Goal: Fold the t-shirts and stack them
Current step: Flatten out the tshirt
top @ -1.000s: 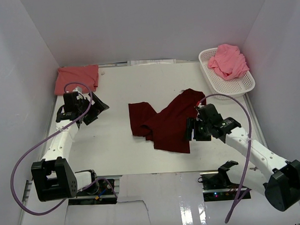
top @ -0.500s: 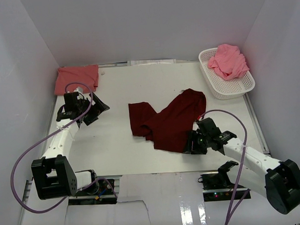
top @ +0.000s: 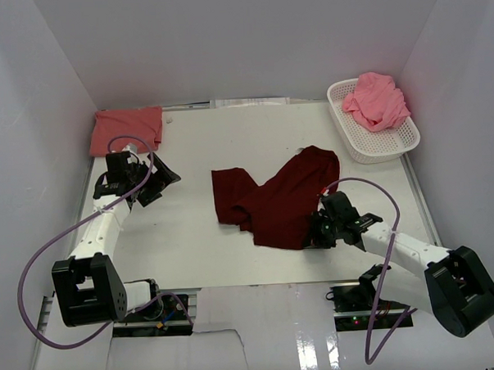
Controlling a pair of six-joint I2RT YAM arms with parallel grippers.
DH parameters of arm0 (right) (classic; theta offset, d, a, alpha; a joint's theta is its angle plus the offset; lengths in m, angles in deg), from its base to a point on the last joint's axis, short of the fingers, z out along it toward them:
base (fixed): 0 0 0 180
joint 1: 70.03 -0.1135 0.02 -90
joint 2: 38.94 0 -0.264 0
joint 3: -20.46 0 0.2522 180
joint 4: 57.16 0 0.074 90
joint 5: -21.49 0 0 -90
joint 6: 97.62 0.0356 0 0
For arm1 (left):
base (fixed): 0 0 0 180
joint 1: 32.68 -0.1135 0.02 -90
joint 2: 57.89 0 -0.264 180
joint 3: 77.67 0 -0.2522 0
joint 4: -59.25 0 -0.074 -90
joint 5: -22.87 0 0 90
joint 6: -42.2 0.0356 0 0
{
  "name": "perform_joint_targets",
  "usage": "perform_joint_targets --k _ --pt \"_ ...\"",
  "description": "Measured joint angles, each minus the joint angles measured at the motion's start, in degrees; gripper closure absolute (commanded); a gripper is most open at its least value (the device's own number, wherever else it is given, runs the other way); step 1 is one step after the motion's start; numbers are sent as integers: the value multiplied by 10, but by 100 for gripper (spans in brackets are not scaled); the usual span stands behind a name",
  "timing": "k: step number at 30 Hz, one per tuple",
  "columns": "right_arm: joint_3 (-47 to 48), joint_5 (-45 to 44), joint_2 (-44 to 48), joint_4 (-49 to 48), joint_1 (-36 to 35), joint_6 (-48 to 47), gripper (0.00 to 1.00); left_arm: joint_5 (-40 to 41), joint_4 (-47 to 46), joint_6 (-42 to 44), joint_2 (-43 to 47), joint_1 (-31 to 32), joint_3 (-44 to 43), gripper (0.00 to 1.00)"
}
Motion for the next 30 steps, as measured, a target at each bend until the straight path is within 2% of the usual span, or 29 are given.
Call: perform_joint_targets --k 5,7,10,14,17,23,27,30 --pt "14 4 10 20 0 -1 92 0 1 0 -1 0 0 2" --pt "70 12 3 58 0 -6 92 -4 1 2 -4 1 0 2" --pt "228 22 -41 101 0 -23 92 -7 6 10 -19 18 -11 2" --pt "485 24 -116 109 7 -57 92 -9 7 26 -49 88 -34 2" --pt "582 27 -131 119 29 -75 92 -15 10 32 -85 130 -55 2" --pt "610 21 -123 172 108 -95 92 -9 14 25 -189 156 -116 2" --pt "601 18 -105 208 175 -109 92 3 7 3 -230 161 -123 2" --pt "600 18 -89 222 197 -116 92 6 -3 -16 -256 164 -123 2"
